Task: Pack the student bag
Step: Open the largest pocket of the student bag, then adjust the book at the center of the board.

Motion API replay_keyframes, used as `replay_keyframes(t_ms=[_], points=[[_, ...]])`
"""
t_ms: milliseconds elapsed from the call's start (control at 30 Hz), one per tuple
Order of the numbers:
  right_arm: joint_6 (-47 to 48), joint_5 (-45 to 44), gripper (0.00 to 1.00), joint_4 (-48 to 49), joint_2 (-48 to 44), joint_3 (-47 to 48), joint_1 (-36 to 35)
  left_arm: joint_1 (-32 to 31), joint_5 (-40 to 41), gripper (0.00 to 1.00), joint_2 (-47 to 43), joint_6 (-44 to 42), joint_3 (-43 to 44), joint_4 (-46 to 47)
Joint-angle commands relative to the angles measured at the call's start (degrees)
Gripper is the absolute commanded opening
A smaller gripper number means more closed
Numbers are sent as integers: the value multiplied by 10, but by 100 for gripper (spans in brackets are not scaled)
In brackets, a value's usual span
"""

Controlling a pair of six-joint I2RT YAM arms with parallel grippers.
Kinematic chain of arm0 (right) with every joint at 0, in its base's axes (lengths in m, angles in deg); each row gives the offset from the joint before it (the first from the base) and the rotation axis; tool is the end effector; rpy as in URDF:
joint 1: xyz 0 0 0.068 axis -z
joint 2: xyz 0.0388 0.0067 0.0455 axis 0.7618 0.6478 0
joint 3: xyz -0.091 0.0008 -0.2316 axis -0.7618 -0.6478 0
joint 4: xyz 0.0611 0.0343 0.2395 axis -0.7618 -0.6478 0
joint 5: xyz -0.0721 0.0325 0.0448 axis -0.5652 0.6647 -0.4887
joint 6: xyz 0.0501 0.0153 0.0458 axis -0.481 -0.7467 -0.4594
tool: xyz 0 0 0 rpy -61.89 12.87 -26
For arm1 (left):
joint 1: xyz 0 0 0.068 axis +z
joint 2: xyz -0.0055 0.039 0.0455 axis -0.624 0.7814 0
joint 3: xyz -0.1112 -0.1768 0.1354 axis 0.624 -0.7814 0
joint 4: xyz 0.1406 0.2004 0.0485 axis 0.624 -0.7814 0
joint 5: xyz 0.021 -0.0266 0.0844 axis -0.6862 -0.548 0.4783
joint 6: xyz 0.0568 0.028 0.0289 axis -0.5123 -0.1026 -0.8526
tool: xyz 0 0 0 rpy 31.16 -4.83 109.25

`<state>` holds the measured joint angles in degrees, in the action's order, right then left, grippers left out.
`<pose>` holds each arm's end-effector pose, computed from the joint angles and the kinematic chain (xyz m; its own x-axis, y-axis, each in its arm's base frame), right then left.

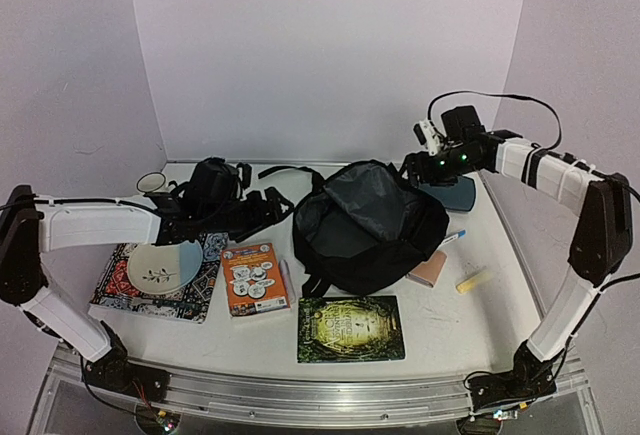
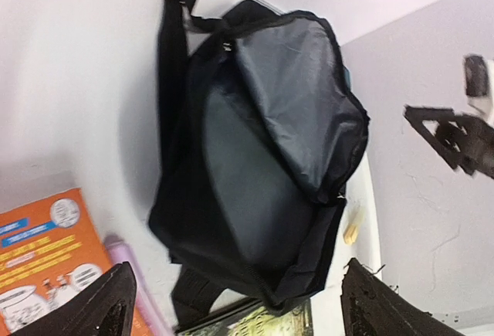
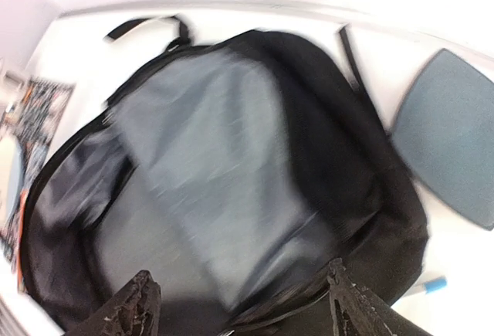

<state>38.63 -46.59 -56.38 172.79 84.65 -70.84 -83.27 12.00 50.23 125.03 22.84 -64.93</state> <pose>0.3752 0.1578 0.2898 -0.4772 -0.0160 -0.8786 -0.4536 0.8608 0.2307 0.2413 -0.2409 0.2197 -0.7864 -0.2913 -0.5447 0.1914 0.7235 -0.6633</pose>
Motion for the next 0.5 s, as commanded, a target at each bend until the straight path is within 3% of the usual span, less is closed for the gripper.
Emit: replay_keyframes(t_ms=[0,267,467], points=[[-18,-18,80,-11,-55,-44,-75,17,13,96,-47,6,-44,-77],[-88,-62,85,40,-112,-107,-215,34,6,95,-96,45,-145,-87],[-172,-82,86,111,-93,-122,-330,35,6,88,-105,61,-189,-88]])
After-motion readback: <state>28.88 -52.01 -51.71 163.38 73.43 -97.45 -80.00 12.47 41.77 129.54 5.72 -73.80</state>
